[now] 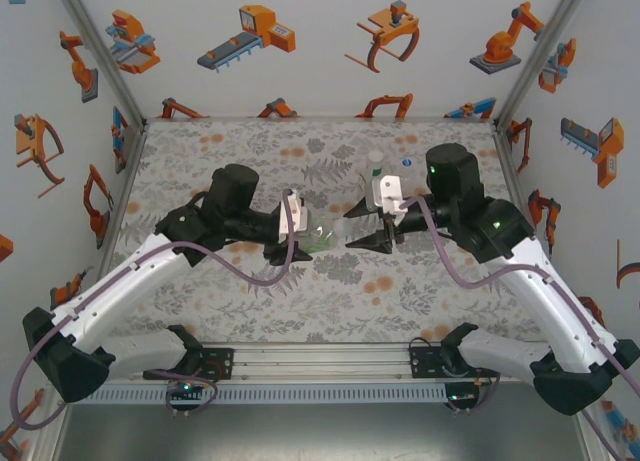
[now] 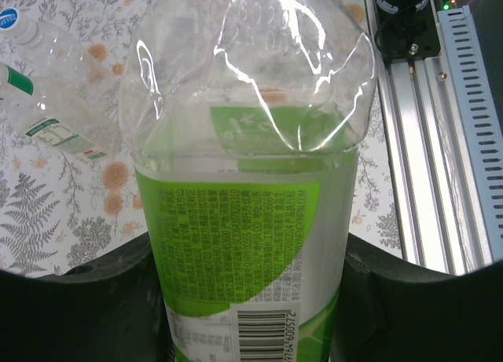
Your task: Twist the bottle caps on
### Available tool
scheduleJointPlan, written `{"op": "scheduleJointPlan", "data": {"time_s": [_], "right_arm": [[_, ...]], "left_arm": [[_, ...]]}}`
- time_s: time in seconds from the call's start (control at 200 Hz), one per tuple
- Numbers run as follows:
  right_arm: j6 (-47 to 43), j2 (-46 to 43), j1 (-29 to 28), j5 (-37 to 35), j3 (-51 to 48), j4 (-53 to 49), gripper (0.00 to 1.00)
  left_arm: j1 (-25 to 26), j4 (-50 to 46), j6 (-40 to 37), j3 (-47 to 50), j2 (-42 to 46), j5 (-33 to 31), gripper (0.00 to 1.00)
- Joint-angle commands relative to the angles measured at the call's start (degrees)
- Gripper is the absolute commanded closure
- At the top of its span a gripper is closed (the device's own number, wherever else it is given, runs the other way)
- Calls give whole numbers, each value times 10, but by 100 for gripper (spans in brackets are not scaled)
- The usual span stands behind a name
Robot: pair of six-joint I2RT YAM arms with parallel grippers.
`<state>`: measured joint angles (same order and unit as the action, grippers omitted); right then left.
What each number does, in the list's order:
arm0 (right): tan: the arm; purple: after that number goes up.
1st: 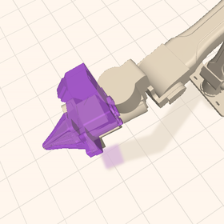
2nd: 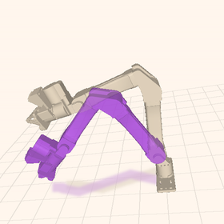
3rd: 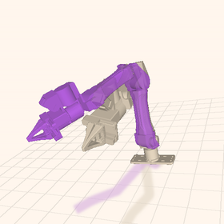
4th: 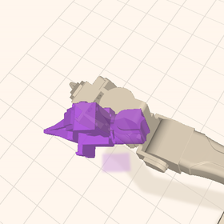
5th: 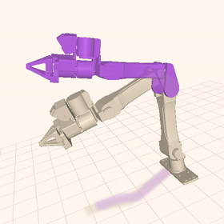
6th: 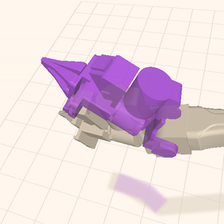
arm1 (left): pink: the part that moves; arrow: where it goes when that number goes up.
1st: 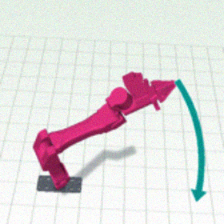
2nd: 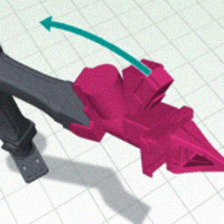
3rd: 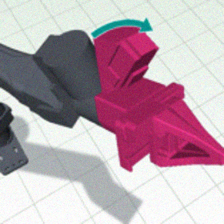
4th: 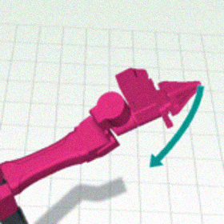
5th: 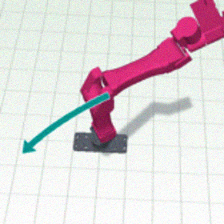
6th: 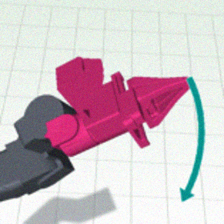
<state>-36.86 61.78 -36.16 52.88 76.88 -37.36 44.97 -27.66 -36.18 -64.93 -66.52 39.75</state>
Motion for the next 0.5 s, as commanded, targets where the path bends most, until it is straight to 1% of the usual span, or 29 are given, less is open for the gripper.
{"op": "scheduleJointPlan", "data": {"time_s": [0.0,0.27,0.496], "right_arm": [[11,-12,-6,0,-8,41,50],[23,-12,-8,-1,-7,61,53],[28,-10,-8,-1,-6,51,57]], "left_arm": [[3,-9,8,-21,-7,25,100],[3,-15,0,-24,-11,25,100],[2,-15,-4,-24,-12,24,100]]}}
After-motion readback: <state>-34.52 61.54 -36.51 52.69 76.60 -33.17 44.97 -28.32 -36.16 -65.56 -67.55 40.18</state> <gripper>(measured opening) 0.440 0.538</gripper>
